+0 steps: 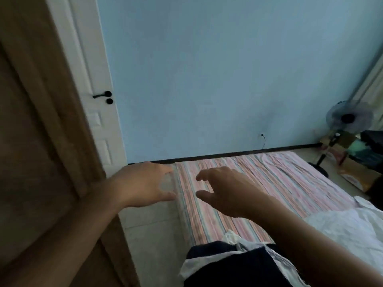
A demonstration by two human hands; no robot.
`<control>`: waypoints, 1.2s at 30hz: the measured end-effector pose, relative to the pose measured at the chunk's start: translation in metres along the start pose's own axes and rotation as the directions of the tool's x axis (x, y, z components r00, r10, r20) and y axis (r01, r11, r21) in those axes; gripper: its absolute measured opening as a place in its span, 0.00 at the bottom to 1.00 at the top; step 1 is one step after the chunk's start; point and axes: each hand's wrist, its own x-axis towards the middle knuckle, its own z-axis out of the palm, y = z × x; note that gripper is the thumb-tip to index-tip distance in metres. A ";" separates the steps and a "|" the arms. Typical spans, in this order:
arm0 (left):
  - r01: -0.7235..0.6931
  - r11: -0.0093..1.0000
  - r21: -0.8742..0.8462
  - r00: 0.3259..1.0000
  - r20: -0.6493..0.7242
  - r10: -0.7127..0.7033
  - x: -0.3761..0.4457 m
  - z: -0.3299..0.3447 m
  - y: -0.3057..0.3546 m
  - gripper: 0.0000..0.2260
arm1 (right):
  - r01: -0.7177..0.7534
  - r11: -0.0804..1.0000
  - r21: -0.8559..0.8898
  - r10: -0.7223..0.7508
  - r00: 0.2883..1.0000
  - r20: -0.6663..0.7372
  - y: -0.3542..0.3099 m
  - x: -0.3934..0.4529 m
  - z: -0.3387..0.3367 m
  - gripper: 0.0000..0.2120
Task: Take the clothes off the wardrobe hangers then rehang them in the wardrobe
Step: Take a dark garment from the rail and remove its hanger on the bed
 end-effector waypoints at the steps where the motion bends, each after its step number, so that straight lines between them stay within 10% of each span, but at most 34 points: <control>1: 0.031 0.999 -0.015 0.999 -0.015 -0.031 -0.021 -0.009 -0.014 0.33 | 0.034 0.999 0.006 -0.034 0.999 -0.006 -0.024 0.004 -0.007 0.21; 19: 0.488 0.794 -0.362 0.812 -0.145 -0.565 -0.308 -0.057 -0.177 0.33 | 0.568 0.820 0.076 -0.572 0.816 0.078 -0.309 0.061 -0.019 0.22; 36: 0.772 0.482 -0.414 0.430 -0.218 -0.876 -0.482 -0.048 -0.214 0.32 | 0.813 0.526 0.250 -0.845 0.532 0.047 -0.481 0.069 0.000 0.18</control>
